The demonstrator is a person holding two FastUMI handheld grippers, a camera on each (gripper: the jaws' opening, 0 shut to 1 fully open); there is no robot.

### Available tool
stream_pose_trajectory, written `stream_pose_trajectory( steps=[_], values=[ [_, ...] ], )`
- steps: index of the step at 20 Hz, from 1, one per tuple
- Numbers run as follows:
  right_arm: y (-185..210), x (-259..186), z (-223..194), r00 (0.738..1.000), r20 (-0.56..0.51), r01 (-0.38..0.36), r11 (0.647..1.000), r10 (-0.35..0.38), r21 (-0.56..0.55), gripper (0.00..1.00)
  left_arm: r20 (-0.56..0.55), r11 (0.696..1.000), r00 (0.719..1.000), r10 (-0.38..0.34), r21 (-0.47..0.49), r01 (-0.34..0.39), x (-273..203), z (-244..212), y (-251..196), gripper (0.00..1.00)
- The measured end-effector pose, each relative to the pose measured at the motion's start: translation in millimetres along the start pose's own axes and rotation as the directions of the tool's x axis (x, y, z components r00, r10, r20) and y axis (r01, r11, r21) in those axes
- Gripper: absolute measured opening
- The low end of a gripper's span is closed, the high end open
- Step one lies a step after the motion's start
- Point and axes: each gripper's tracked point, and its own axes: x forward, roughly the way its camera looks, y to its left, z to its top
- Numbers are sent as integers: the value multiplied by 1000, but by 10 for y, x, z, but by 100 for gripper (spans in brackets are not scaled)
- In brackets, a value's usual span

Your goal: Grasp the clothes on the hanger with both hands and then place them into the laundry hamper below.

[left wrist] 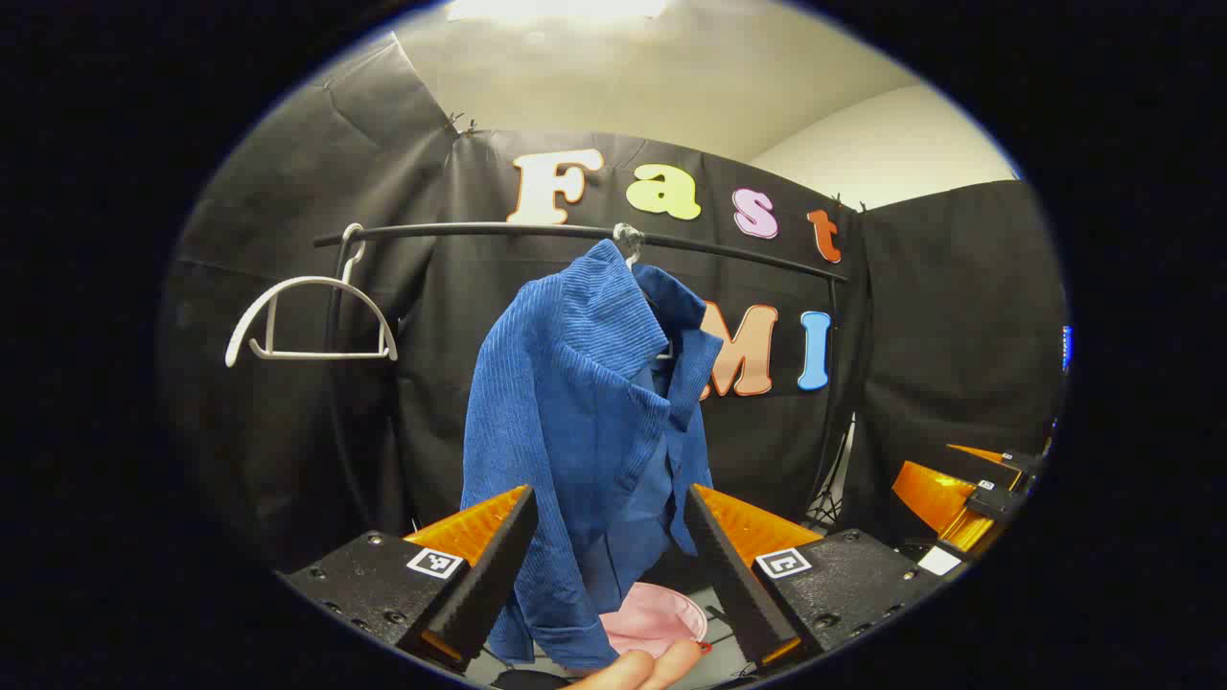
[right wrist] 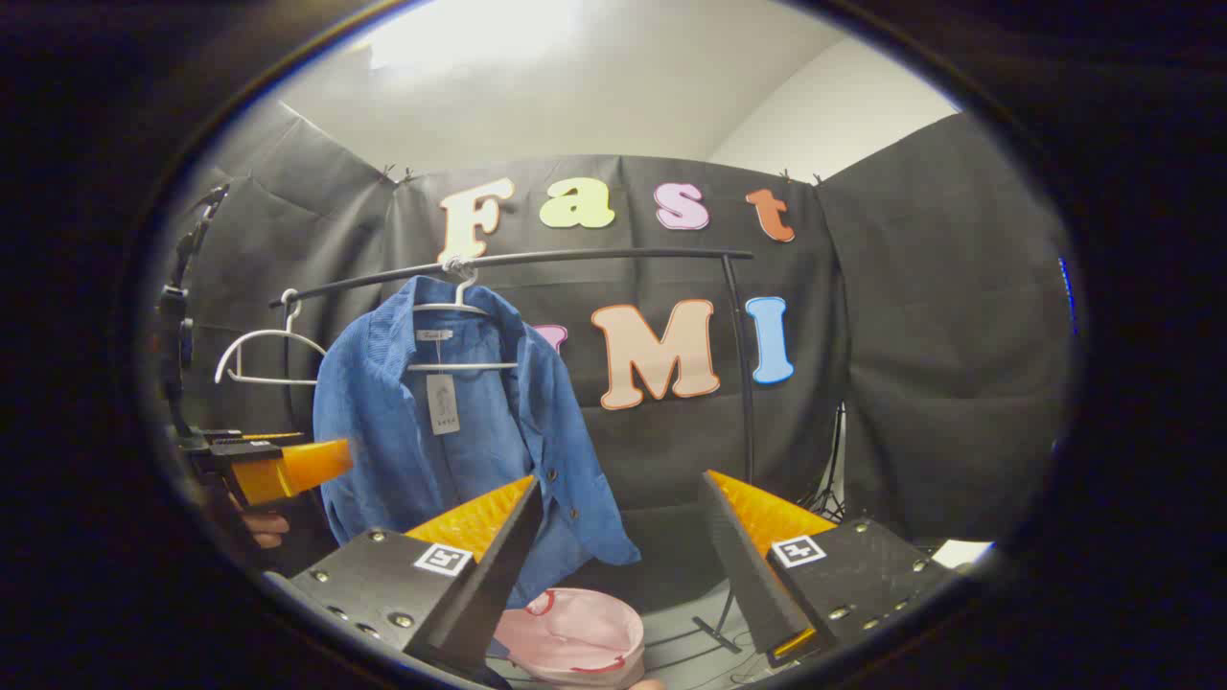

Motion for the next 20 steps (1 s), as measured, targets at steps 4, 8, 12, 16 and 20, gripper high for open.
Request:
stream_pose_trajectory(
  steps=[4, 8, 12, 16, 20],
  values=[
    [138, 5, -39, 999, -10, -45, 999, 45, -7, 98, 4, 1000, 1000, 7, 16, -7, 7, -11, -3, 92],
    [220, 21, -137, 998, -26, -64, 997, 63, -34, 98, -9, 1000, 1000, -5, 15, 5, 52, -60, -57, 92],
    [311, 61, -227, 996, -33, -81, 996, 80, -28, 98, -13, 1000, 1000, 10, 13, -10, 63, -95, -34, 92],
    [309, 84, -198, 996, -11, -93, 996, 93, 3, 98, -4, 999, 1000, 28, 32, -28, 92, -100, 6, 92],
    [334, 185, -167, 992, -1, -123, 992, 123, 34, 100, -10, 998, 999, 34, 50, -33, 200, -141, -20, 92]
  ],
)
